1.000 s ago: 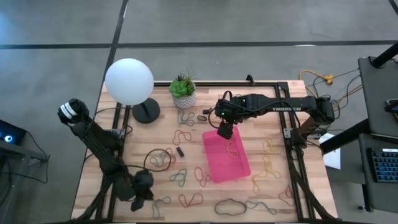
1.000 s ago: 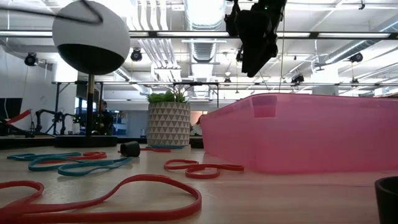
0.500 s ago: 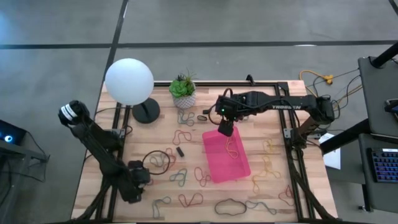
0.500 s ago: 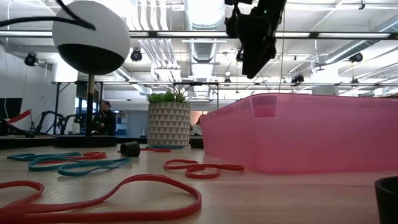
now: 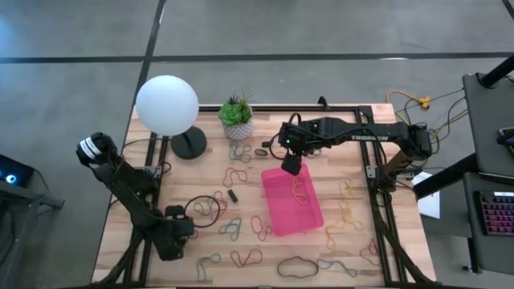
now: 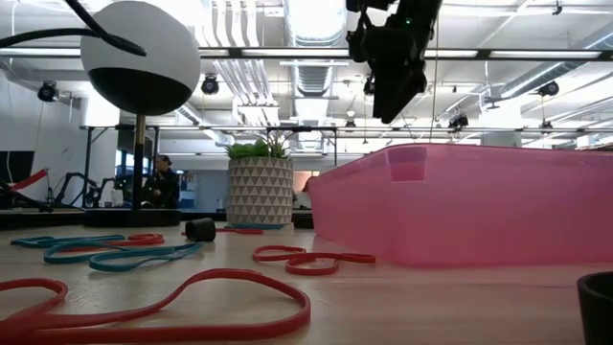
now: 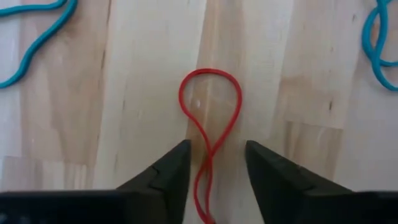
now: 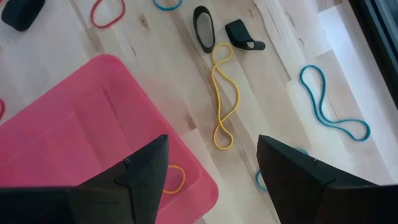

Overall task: Pick and place rubber bands into bin
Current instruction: Put the red rubber band into the red bin, then put the blue rubber band into the red bin

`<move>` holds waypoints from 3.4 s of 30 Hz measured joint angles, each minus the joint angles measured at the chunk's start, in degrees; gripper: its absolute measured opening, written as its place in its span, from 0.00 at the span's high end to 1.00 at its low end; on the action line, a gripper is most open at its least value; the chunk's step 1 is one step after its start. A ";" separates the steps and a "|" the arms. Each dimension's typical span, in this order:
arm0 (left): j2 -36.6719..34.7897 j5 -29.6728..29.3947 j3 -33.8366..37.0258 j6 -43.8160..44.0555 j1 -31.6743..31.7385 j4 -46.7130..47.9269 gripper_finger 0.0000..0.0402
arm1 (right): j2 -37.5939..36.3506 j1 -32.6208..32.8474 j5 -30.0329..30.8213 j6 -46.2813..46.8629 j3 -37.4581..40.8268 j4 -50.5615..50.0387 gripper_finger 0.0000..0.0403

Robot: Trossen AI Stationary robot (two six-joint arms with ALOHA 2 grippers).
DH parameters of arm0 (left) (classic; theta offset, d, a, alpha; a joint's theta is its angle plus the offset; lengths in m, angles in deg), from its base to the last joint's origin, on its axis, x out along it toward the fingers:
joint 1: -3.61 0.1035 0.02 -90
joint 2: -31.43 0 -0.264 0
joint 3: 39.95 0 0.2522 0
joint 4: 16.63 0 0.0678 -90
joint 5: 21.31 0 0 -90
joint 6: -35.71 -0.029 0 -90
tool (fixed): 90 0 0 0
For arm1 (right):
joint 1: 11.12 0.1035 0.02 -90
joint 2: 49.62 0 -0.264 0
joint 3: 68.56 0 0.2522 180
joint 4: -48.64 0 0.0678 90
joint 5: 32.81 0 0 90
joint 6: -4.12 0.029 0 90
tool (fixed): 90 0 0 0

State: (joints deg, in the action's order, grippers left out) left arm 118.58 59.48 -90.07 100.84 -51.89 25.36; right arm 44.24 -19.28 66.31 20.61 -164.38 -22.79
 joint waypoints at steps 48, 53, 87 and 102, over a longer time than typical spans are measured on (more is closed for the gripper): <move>-34.75 -8.55 -4.15 -23.18 18.44 3.49 1.00 | -0.63 0.52 -4.49 3.02 3.58 4.87 0.43; -36.01 -4.37 -4.22 -34.34 28.89 -3.52 1.00 | -3.64 2.26 -4.54 4.47 3.58 9.43 0.43; 13.36 31.59 -41.29 -61.89 57.65 -29.62 1.00 | -23.65 9.17 10.95 14.58 3.53 5.88 0.43; 19.31 30.05 -43.32 -46.34 58.40 -21.78 0.64 | -28.90 9.16 15.04 15.51 6.05 -4.46 0.43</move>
State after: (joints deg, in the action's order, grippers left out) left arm 137.89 89.53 -133.39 54.50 6.51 3.58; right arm 15.35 -10.12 81.35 36.12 -158.33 -27.25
